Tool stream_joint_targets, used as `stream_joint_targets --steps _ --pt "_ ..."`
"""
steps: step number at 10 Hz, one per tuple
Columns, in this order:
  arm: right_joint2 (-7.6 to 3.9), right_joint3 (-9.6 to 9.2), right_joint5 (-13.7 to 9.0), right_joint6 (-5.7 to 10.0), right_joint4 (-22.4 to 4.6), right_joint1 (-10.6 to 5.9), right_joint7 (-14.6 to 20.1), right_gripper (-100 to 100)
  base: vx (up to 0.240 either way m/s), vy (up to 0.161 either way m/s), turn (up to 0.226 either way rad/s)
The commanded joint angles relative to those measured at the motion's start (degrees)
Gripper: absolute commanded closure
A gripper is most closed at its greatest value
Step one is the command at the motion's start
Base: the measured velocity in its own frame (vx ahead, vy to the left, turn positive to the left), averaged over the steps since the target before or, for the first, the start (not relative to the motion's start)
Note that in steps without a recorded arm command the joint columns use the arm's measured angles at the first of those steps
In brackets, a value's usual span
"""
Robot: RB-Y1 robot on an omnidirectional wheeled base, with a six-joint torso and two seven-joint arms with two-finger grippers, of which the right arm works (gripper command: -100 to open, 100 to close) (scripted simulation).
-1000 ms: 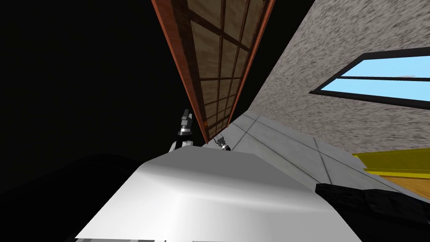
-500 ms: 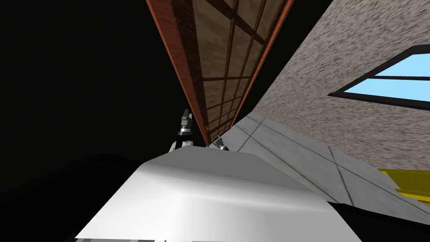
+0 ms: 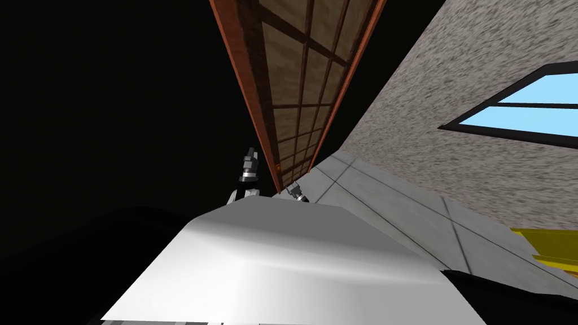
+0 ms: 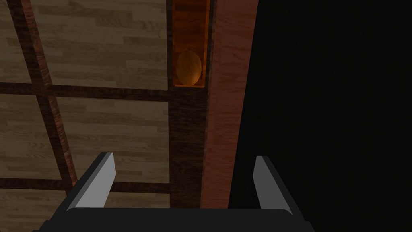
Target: Pull the door open
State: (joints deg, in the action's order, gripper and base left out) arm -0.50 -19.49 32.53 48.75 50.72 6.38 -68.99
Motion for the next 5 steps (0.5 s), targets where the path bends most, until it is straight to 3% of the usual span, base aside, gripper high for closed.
stream_joint_targets --steps 1,3,5 --pt "-0.46 0.4 -1.05 -0.24 -0.63 -0.71 -0.57 -100 -0.184 -0.084 0.144" --pt "-1.03 1.1 -2.73 -0.36 -1.88 -1.7 -1.59 -100 -0.202 -0.063 0.167" --pt "-1.62 2.05 -5.05 -0.49 -3.52 -3.09 -2.98 -100 -0.197 -0.057 0.257"
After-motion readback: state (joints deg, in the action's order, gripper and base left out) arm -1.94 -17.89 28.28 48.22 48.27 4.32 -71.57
